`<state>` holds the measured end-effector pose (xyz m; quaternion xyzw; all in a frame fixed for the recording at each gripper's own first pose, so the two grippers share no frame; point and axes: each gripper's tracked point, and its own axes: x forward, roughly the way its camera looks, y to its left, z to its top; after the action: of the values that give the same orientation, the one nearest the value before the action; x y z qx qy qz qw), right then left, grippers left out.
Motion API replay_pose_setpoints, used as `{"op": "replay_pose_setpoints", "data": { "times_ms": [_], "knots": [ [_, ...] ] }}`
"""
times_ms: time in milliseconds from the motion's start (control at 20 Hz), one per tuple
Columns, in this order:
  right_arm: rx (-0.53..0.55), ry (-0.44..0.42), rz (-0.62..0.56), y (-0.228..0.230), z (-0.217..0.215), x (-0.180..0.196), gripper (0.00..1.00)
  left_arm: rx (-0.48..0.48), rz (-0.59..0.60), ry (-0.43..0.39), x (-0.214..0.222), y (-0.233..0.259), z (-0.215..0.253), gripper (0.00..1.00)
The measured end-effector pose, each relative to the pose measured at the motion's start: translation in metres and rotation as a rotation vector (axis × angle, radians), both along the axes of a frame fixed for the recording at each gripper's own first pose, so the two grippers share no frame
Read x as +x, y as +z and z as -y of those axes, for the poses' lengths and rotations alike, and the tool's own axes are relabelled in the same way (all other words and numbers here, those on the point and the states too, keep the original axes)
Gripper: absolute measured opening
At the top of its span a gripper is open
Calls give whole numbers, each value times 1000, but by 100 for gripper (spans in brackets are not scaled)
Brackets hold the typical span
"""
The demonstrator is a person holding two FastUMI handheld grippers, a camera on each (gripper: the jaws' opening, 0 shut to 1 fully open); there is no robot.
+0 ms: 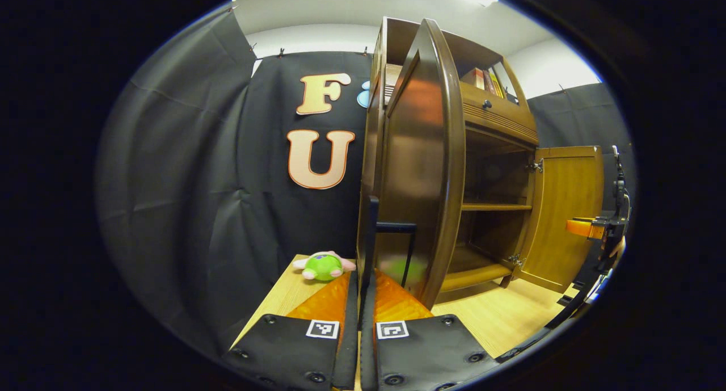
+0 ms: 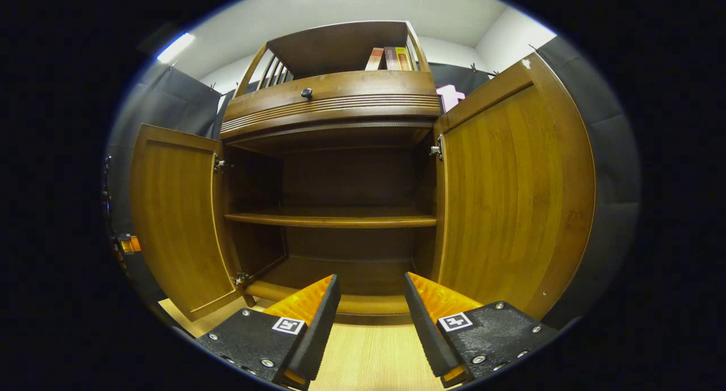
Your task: Open the right door of the double-door shoe cabinet with the right hand, and open the left door with the left hand.
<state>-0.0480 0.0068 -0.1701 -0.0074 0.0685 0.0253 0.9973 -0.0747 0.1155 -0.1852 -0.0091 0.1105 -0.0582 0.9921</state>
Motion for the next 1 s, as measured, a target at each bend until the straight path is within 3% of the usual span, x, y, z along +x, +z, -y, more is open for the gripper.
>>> {"op": "replay_pose_setpoints", "data": {
  "times_ms": [350,750,1000],
  "knots": [
    [26,16,10,2,5,-1,71,22,55,123,-44,33,-22,10],
    [28,10,15,13,19,-5,71,44,125,-15,-51,79,68,10],
    [33,-5,31,24,31,-9,71,-22,132,-88,-32,97,110,10]
  ]
}}
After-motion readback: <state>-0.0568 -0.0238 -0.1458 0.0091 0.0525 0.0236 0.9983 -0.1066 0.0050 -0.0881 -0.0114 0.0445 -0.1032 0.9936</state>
